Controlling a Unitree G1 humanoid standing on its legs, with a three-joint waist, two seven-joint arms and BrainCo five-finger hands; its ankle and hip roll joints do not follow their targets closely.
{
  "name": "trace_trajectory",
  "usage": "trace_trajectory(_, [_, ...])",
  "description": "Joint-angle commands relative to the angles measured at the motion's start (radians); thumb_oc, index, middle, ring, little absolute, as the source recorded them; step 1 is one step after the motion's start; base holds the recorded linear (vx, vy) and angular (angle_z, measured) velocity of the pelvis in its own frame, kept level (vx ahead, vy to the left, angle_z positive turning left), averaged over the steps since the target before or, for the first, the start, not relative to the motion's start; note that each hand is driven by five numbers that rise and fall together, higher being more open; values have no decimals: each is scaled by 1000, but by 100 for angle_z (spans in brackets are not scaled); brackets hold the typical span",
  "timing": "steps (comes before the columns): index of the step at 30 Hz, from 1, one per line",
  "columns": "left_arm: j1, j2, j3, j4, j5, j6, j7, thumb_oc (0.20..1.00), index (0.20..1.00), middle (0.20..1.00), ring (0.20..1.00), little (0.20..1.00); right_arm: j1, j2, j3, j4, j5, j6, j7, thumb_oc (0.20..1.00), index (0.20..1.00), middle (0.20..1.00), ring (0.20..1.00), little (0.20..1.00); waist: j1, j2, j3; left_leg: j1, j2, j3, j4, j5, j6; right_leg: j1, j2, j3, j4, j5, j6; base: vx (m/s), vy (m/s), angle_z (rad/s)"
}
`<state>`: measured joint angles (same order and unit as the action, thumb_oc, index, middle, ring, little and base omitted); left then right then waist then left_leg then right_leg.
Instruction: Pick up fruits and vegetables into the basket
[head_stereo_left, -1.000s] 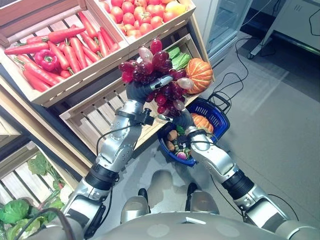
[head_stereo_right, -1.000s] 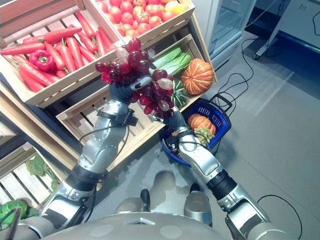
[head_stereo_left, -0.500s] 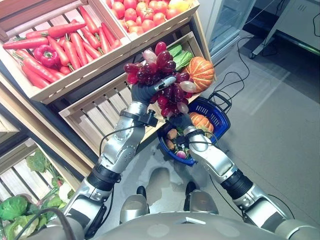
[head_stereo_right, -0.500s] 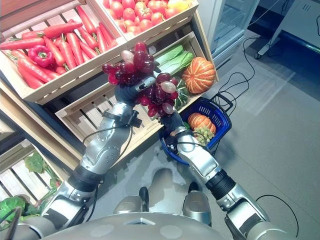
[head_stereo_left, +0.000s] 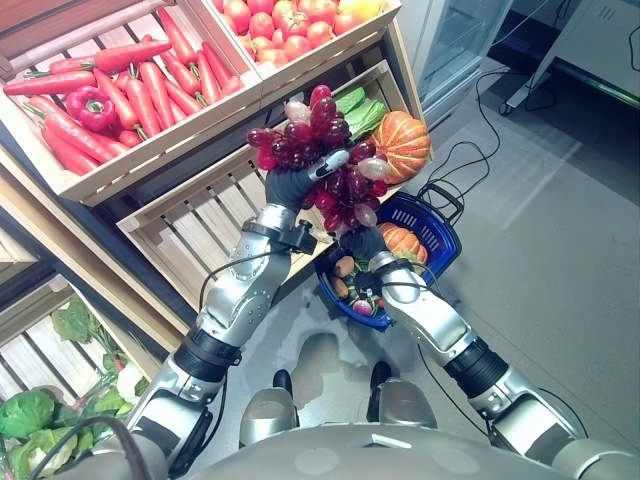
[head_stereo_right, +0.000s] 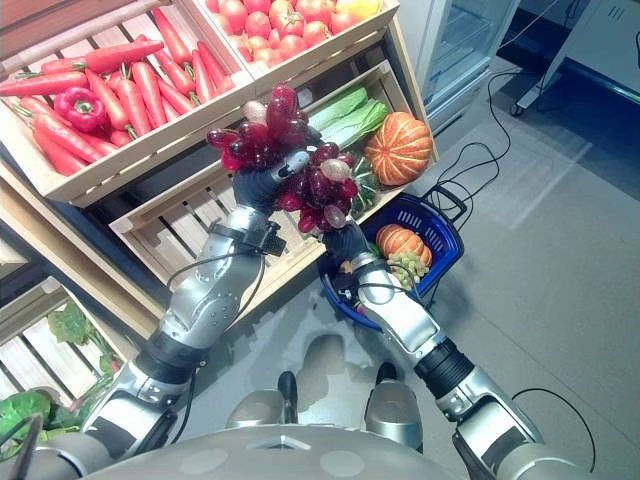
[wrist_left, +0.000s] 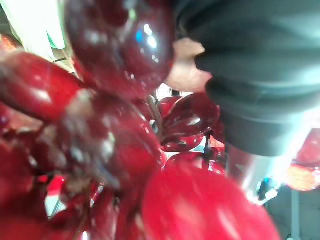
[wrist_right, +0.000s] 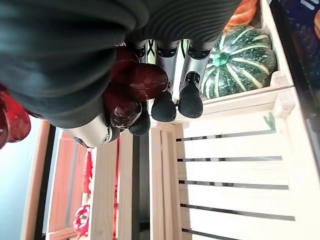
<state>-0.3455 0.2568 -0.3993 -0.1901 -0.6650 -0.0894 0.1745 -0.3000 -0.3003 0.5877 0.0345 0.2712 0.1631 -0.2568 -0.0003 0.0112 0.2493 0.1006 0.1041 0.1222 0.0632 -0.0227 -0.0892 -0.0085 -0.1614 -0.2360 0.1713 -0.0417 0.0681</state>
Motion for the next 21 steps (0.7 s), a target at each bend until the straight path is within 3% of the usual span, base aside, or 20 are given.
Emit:
trace_trajectory(1, [-37, 22, -35, -68, 44, -16, 16, 1000, 1000, 1000, 1000, 1000, -67, 57, -24, -64, 38, -128, 19, 200, 200, 200, 200, 200, 3, -25, -12, -8, 30, 38, 103, -113, 23, 90, -97, 6, -42, -24, 99, 0, 0, 0])
trace_trajectory(5, [-29, 18, -32, -55, 8, 3, 0, 1000, 1000, 1000, 1000, 1000, -54, 58, -35, -56, 68, -142, 20, 200, 200, 200, 200, 200, -1, -22, -11, -6, 32, 39, 102, -110, 22, 90, -97, 8, -40, -25, 97, 0, 0, 0])
trace_trajectory(10, [-13, 13, -20, -54, -17, -26, -5, 1000, 1000, 1000, 1000, 1000, -22, 65, -60, -34, 123, -182, 23, 200, 200, 200, 200, 200, -7, -16, -11, -3, 35, 42, 100, -108, 21, 92, -97, 7, -43, -23, 95, 0, 0, 0])
trace_trajectory(21, [2, 30, 34, -72, 61, -61, 70, 1000, 1000, 1000, 1000, 1000, 51, 66, -137, -36, 219, -282, 20, 200, 200, 200, 200, 200, -25, -4, -14, 1, 39, 45, 99, -107, 19, 89, -94, 15, -38, -29, 95, 3, -4, -1])
